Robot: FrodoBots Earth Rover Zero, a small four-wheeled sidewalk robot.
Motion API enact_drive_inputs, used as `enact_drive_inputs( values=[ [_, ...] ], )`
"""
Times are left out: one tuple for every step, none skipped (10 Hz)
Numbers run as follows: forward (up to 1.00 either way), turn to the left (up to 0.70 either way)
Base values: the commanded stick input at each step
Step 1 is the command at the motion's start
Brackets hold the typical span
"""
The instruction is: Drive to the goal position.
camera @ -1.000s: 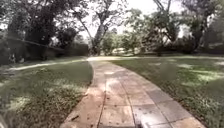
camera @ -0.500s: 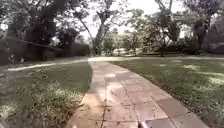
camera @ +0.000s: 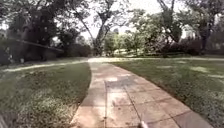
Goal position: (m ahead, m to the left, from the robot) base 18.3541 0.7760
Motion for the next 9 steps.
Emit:
enact_drive_inputs(
  values=[
    [0.70, -0.32],
    [0.70, -0.11],
    [0.70, -0.05],
    [0.70, 0.00],
    [0.70, 0.00],
    [0.70, 0.00],
    [0.70, 0.00],
    [0.70, 0.00],
    [0.70, 0.00]
  ],
)
